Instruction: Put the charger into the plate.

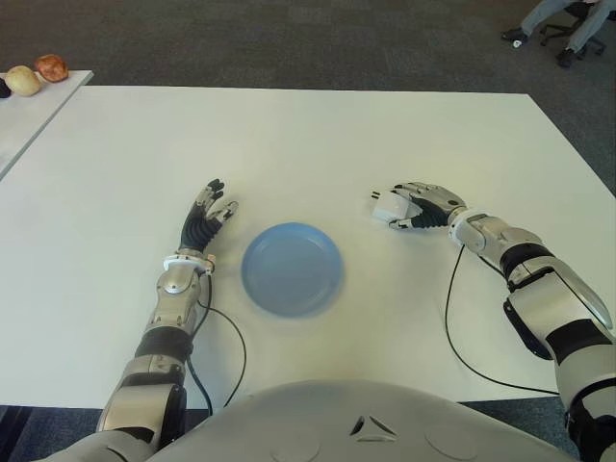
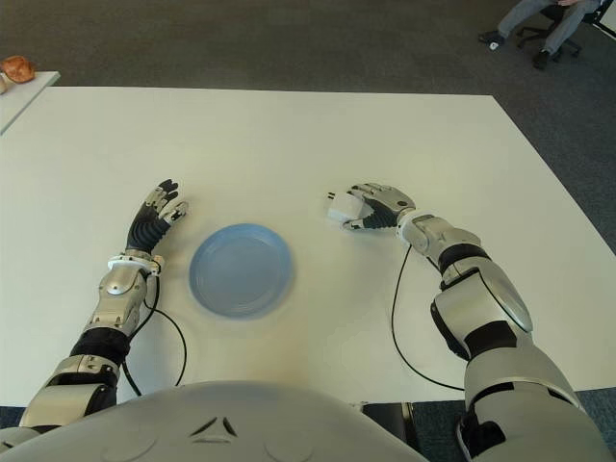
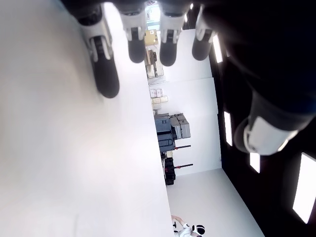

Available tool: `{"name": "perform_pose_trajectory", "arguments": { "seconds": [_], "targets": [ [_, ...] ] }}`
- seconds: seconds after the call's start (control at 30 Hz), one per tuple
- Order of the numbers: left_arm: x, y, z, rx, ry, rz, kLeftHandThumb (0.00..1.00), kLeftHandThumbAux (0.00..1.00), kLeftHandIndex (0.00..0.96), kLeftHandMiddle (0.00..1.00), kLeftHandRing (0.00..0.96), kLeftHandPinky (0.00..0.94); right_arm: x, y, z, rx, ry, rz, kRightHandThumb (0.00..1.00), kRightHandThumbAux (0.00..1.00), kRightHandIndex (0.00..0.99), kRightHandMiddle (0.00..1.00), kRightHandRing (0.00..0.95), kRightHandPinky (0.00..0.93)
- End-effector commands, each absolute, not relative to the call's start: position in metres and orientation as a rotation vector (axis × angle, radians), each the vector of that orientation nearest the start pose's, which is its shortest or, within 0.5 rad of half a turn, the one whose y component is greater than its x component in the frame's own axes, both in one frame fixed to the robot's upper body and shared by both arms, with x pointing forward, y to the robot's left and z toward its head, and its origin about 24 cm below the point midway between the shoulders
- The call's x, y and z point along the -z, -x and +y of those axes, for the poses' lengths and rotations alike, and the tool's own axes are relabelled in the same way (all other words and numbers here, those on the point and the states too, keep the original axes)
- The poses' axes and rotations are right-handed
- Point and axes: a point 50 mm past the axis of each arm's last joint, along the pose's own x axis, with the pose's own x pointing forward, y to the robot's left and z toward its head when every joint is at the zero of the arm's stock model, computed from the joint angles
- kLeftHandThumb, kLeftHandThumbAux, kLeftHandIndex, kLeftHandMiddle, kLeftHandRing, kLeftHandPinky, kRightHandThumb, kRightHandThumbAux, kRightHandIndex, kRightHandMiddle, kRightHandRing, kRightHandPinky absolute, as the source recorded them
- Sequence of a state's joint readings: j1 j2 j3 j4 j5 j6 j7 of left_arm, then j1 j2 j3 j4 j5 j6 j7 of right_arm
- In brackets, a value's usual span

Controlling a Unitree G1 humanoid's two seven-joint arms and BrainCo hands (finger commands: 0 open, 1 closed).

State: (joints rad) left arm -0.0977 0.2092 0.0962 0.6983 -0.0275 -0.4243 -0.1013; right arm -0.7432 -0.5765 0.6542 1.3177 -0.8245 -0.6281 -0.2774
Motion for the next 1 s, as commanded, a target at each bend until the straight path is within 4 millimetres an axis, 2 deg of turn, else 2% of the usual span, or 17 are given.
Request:
{"name": "perform_pose_trajectory", "arguments": {
  "seconds": [0.03,0.5,1.0],
  "targets": [
    [0.0783,-0.2064,0.2259,-0.017,-0.158,0.423,0.0,0.558,0.035,0.104,0.092,0.088,-0.0106,-0.3199,-0.2399,-0.616,1.555,0.005,0.375,0.31,0.0,0.0,0.0,0.111],
    [0.0784,-0.2068,0.2253,-0.017,-0.154,0.413,0.0,0.557,0.037,0.102,0.09,0.088,-0.0129,-0.3198,-0.2392,-0.603,1.555,-0.039,0.383,0.352,0.0,0.0,0.012,0.13],
    [0.0812,-0.2066,0.2249,-0.02,-0.139,0.434,0.0,0.585,0.032,0.089,0.08,0.076,-0.0154,-0.3218,-0.2391,-0.589,1.555,-0.045,0.359,0.345,0.0,0.0,0.024,0.137]
  ]
}}
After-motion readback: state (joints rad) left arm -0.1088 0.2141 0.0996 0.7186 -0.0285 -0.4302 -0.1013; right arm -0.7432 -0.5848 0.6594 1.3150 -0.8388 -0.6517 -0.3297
